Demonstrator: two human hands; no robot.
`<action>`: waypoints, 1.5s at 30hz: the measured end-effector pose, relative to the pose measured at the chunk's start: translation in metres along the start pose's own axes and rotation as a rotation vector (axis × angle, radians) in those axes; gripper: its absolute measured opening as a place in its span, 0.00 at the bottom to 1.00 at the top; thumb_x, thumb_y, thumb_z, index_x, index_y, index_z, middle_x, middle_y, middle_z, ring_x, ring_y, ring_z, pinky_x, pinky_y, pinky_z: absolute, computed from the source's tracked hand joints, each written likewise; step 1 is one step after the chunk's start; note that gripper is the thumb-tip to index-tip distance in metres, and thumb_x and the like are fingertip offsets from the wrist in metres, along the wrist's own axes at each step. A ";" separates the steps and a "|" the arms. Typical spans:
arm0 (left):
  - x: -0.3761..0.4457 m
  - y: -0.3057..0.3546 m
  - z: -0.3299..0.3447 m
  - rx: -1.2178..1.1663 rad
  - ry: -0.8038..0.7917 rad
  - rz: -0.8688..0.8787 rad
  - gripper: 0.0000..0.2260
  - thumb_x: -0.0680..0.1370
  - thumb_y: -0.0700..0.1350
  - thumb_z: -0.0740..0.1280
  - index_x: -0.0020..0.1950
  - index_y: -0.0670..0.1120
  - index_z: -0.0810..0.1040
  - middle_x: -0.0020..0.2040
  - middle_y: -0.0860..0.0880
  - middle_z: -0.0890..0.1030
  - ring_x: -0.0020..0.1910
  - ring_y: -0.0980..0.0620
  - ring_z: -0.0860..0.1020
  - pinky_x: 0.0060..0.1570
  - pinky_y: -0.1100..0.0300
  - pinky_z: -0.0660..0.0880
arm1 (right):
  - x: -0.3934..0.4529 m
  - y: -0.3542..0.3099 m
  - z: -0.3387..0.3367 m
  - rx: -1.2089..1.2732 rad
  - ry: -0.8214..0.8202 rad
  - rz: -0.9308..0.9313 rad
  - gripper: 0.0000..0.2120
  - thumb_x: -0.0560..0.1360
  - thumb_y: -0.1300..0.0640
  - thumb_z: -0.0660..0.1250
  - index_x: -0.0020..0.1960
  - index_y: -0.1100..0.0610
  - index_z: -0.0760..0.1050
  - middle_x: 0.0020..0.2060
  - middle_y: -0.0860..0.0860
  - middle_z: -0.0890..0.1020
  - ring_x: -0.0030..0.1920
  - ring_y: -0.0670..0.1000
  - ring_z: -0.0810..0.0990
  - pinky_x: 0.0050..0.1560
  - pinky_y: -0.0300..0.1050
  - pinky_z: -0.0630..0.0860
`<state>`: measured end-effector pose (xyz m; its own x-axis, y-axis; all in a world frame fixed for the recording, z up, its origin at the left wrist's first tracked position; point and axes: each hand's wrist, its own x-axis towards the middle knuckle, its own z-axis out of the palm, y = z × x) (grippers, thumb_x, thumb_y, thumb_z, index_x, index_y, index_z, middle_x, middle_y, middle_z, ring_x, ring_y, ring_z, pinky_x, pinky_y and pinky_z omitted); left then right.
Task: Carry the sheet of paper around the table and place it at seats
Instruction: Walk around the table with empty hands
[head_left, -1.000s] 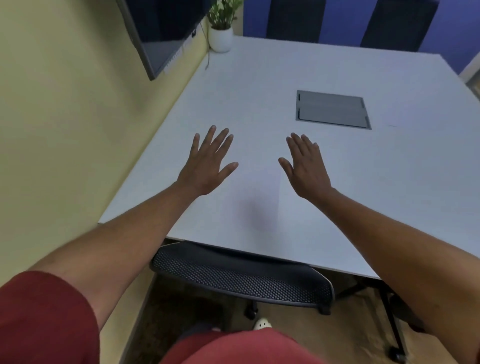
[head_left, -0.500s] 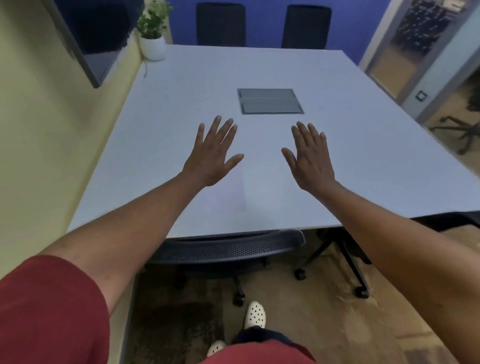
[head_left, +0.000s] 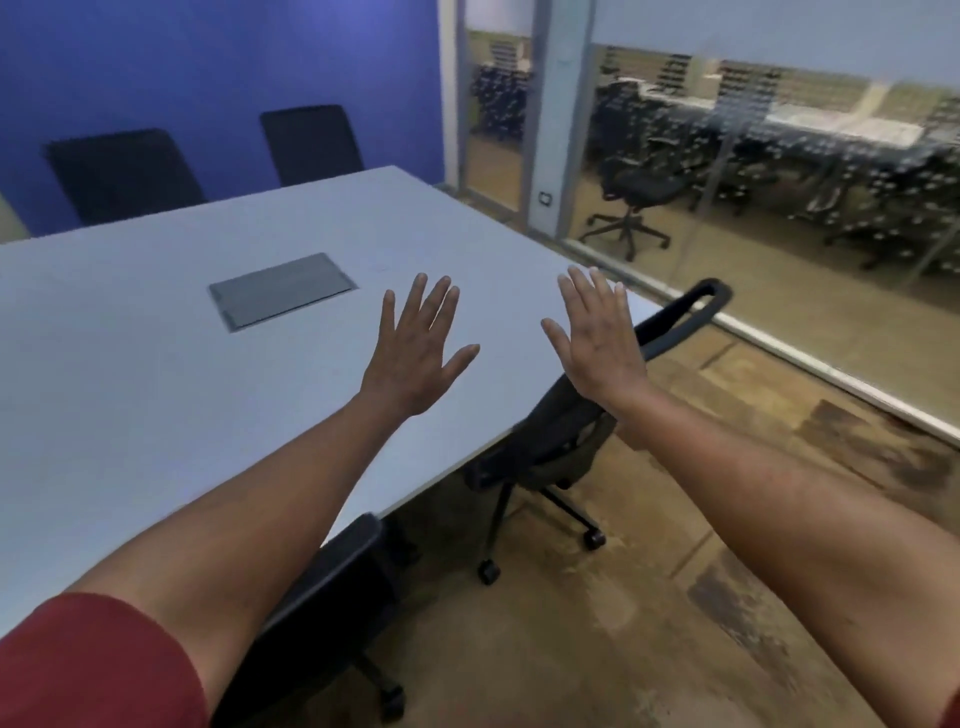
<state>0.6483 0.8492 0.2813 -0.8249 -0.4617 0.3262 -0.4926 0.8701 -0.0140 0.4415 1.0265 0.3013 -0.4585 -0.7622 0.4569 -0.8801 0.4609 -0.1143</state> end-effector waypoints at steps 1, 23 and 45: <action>0.002 0.001 -0.002 0.031 0.030 -0.007 0.37 0.87 0.67 0.45 0.89 0.46 0.48 0.90 0.48 0.46 0.88 0.44 0.40 0.85 0.35 0.40 | 0.001 0.004 0.004 -0.004 0.020 -0.017 0.30 0.88 0.45 0.56 0.85 0.60 0.59 0.85 0.57 0.62 0.86 0.61 0.55 0.86 0.65 0.51; 0.348 0.300 0.098 -0.159 0.221 0.263 0.40 0.85 0.70 0.48 0.89 0.44 0.51 0.90 0.47 0.50 0.89 0.44 0.43 0.85 0.35 0.40 | 0.077 0.403 -0.011 -0.129 0.122 0.180 0.34 0.86 0.39 0.56 0.86 0.55 0.54 0.87 0.54 0.56 0.87 0.60 0.50 0.85 0.66 0.49; 0.723 0.344 0.271 -0.118 0.243 0.222 0.41 0.85 0.72 0.48 0.89 0.44 0.49 0.90 0.45 0.48 0.89 0.44 0.42 0.85 0.34 0.42 | 0.372 0.656 0.130 -0.135 0.077 0.088 0.35 0.86 0.39 0.58 0.86 0.55 0.55 0.87 0.54 0.56 0.87 0.59 0.50 0.85 0.66 0.49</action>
<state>-0.1923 0.7679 0.2562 -0.8113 -0.2166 0.5430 -0.2613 0.9652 -0.0054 -0.3218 0.9862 0.2812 -0.5179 -0.6812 0.5174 -0.8099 0.5852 -0.0403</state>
